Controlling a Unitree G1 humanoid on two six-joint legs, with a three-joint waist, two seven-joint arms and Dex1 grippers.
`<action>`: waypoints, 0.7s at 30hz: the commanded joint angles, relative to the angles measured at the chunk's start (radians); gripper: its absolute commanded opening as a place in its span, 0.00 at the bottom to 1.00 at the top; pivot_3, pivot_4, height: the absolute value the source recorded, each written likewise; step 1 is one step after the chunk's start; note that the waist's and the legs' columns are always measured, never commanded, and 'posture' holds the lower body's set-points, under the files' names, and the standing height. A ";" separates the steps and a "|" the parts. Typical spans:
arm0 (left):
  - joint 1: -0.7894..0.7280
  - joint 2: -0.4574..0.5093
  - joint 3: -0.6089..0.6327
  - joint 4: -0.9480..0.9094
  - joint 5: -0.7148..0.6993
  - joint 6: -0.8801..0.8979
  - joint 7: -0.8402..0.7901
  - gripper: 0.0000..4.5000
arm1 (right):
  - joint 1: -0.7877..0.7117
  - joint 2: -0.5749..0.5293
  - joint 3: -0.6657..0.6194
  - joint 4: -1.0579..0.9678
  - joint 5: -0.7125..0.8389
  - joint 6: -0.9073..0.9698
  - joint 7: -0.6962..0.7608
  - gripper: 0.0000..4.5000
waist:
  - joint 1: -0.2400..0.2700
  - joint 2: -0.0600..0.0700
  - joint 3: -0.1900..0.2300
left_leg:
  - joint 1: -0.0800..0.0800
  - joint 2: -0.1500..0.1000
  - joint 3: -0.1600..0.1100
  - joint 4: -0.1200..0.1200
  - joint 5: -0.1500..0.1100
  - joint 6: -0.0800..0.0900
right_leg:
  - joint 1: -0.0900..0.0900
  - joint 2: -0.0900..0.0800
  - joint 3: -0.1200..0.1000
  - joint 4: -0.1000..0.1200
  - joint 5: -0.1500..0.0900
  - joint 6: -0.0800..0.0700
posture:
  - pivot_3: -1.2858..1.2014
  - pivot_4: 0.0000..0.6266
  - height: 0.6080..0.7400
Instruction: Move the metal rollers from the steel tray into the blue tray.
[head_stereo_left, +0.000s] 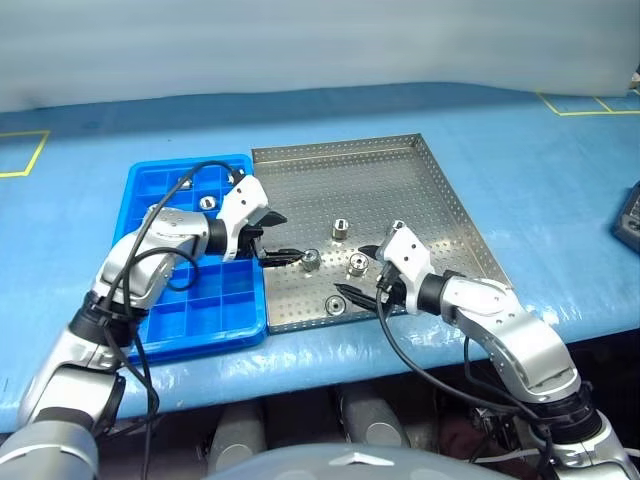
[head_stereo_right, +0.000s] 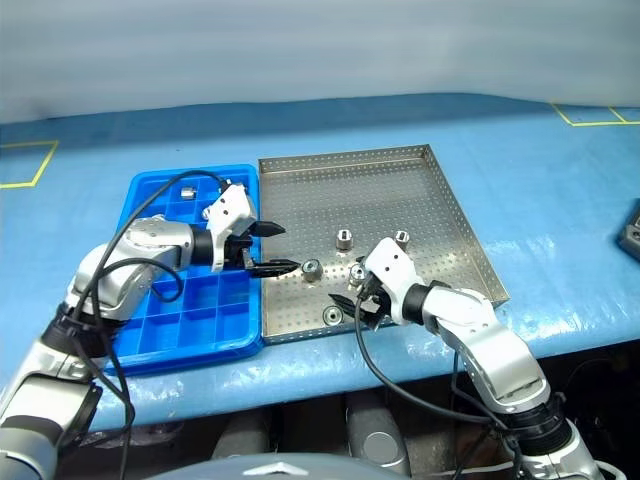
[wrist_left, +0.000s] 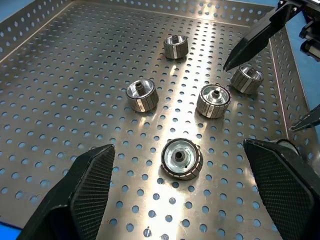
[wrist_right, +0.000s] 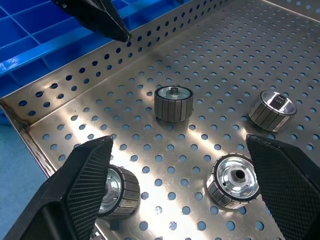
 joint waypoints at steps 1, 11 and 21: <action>-0.068 -0.031 -0.048 0.084 0.051 -0.038 -0.058 0.99 | 0.005 0.010 -0.017 -0.048 -0.001 -0.020 -0.017 1.00 | -0.001 0.000 0.000 | 0.000 0.000 0.000 0.000 0.000 0.000 | 0.000 0.000 0.000 0.000 0.000 0.000 | 0.45 0.24 1.00; -0.169 -0.104 -0.168 0.297 0.200 -0.099 -0.158 0.99 | 0.020 0.021 -0.016 -0.060 -0.001 -0.023 -0.040 1.00 | -0.025 0.000 0.000 | 0.000 0.000 0.000 0.001 0.000 0.000 | 0.000 0.000 0.000 0.001 0.000 0.000 | 0.44 0.24 1.00; -0.194 -0.145 -0.232 0.388 0.332 -0.159 -0.195 0.96 | 0.023 0.027 -0.020 -0.062 -0.001 -0.028 -0.052 1.00 | -0.052 0.000 0.000 | 0.002 -0.001 -0.001 0.002 0.000 0.000 | 0.000 0.001 0.000 0.009 -0.002 0.002 | 0.44 0.24 1.00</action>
